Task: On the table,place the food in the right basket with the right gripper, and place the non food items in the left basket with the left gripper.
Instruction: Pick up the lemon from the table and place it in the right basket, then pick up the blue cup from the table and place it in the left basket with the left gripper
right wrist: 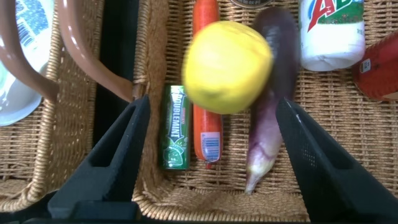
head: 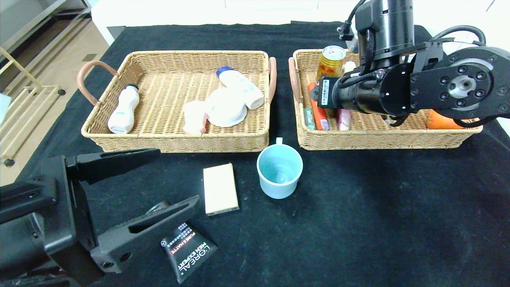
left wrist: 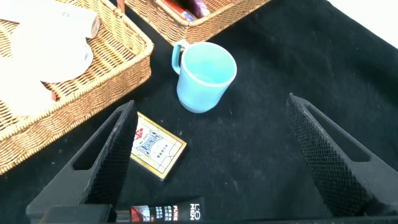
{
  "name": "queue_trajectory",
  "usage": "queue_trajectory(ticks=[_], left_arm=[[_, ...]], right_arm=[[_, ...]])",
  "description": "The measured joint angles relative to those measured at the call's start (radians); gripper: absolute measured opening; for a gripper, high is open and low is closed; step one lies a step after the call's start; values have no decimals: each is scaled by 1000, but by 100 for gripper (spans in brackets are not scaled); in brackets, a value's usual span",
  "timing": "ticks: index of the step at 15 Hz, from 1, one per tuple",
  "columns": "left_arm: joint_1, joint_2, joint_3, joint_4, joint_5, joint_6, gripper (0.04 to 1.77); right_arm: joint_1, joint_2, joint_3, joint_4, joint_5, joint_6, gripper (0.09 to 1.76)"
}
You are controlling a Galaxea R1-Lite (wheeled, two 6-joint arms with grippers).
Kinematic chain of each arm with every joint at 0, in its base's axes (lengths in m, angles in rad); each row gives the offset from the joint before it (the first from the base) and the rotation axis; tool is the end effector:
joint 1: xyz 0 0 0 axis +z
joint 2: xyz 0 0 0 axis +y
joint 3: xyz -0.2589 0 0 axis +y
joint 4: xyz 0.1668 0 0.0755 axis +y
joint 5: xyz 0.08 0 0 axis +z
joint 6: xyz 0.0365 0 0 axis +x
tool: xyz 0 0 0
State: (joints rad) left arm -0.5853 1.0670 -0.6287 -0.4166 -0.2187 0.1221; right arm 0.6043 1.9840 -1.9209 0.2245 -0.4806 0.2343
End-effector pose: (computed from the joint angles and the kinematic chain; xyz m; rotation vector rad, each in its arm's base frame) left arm 0.1404 -0.1026 0.2218 0.1195 -0.0272 -0.8043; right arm 0.3247 0.2037 0.2701 0.0843 0.2590 0.0931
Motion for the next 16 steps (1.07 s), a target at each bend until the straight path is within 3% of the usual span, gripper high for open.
queue_trajectory(ticks=[4, 7, 11, 14, 16], left_arm=[[0, 0, 0, 1, 0, 0, 172], [1, 0, -1, 3, 0, -1, 172], [1, 2, -3, 6, 15, 0, 172], [-4, 3, -4, 16, 64, 19, 172], [-8, 4, -4, 18, 77, 22, 172]], right_arm=[[13, -38, 38, 1, 1, 0, 156], [36, -116, 156, -18, 33, -1, 161], [50, -263, 462, -216, 183, -74, 165], [32, -384, 744, -462, 338, -156, 167], [5, -457, 894, -543, 456, -223, 168]])
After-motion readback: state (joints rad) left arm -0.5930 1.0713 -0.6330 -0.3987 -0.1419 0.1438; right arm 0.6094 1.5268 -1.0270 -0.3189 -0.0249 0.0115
